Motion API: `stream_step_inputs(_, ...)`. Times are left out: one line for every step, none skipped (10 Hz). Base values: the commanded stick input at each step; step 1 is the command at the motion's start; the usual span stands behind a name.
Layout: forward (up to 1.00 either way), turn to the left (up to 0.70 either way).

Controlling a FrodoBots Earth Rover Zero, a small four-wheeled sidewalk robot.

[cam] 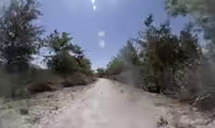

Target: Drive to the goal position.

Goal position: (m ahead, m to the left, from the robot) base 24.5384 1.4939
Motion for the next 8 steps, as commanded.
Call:
stream_step_inputs(0.7, 0.14)
stream_step_inputs(0.7, 0.14)
stream_step_inputs(0.7, 0.1)
stream_step_inputs(0.7, 0.0)
stream_step_inputs(0.7, 0.0)
stream_step_inputs(0.7, 0.0)
stream_step_inputs(0.7, 0.0)
stream_step_inputs(0.7, 0.0)
